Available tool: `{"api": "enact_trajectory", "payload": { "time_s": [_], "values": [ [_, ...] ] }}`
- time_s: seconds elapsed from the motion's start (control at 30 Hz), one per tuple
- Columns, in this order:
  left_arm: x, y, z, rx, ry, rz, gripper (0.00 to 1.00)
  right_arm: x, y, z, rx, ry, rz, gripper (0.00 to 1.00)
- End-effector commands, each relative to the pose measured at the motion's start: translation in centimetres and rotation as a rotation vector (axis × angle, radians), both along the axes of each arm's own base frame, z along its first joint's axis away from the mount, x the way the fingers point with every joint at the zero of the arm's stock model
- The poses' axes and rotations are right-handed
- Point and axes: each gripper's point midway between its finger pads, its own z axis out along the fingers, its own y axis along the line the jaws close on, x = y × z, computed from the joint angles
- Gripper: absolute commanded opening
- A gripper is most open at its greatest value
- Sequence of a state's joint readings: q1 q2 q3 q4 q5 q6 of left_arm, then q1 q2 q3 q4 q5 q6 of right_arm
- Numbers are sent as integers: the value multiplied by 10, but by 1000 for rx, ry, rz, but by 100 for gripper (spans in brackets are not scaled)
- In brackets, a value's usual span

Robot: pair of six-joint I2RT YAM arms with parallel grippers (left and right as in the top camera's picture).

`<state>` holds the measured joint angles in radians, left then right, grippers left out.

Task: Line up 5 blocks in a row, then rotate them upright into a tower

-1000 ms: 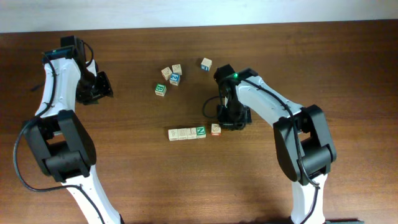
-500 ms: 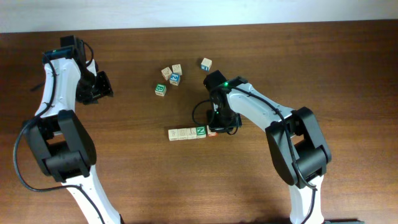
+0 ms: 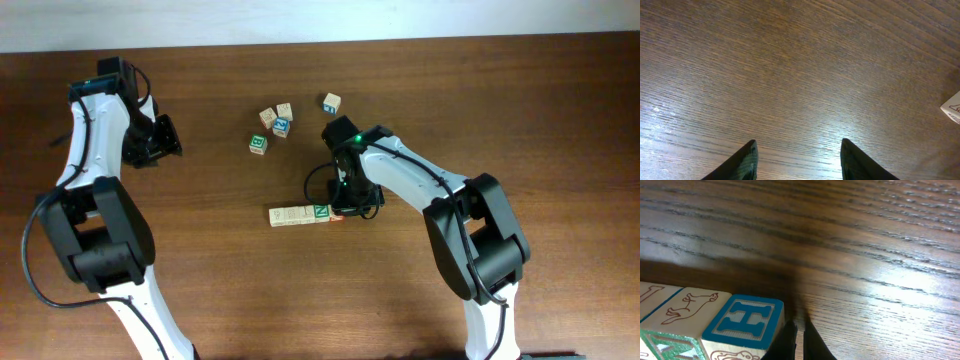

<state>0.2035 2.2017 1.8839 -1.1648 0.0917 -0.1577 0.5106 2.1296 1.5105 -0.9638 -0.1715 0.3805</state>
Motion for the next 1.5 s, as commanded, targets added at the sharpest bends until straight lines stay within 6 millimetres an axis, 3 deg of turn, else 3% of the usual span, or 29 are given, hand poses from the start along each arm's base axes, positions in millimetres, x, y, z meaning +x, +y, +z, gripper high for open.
{"api": "enact_trajectory", "payload": {
  "time_s": [0.0,0.17,0.23,0.37,0.4,0.5,0.6,0.67,0.8,0.97,1.03,1.13,1.27,1.37,1.47],
  "values": [
    [3,3,-1,10,1,11,51,-3,3,4,12,-3,16,9],
    [3,3,-1,9,1,11,47,1,-3,6,7,-3,1,11],
    [2,1,-1,1,2,10,32,6,-12,12,8,7,-29,11],
    [7,-15,21,-89,-30,-52,14,32,-26,55,98,-48,-58,11],
    [8,-16,31,-94,-35,-55,11,39,-30,68,112,-72,-70,11],
    [3,-19,79,-92,-57,-70,6,62,-51,135,230,-170,-92,12],
    [-6,-40,124,-136,-123,-130,5,66,-75,182,314,-212,-126,12],
    [-16,-50,147,-134,-154,-149,5,59,-88,197,354,-196,-133,9],
    [-47,-61,187,-92,-183,-164,3,36,-103,205,390,-115,-129,6],
    [-89,-71,220,-46,-205,-154,3,15,-109,226,409,-146,-54,5],
    [-96,-73,219,-50,-210,-139,3,9,-111,229,404,-161,-39,5],
    [-102,-87,191,-130,-232,-126,0,3,-106,206,433,-135,-10,5],
    [-95,-114,119,-296,-247,-138,1,7,-81,150,618,-136,-4,5],
    [-98,-125,65,-361,-211,-123,0,9,-78,120,645,-154,-30,5],
    [-107,-136,32,-371,-186,-137,0,13,-77,104,642,-169,-63,5]
  ]
}}
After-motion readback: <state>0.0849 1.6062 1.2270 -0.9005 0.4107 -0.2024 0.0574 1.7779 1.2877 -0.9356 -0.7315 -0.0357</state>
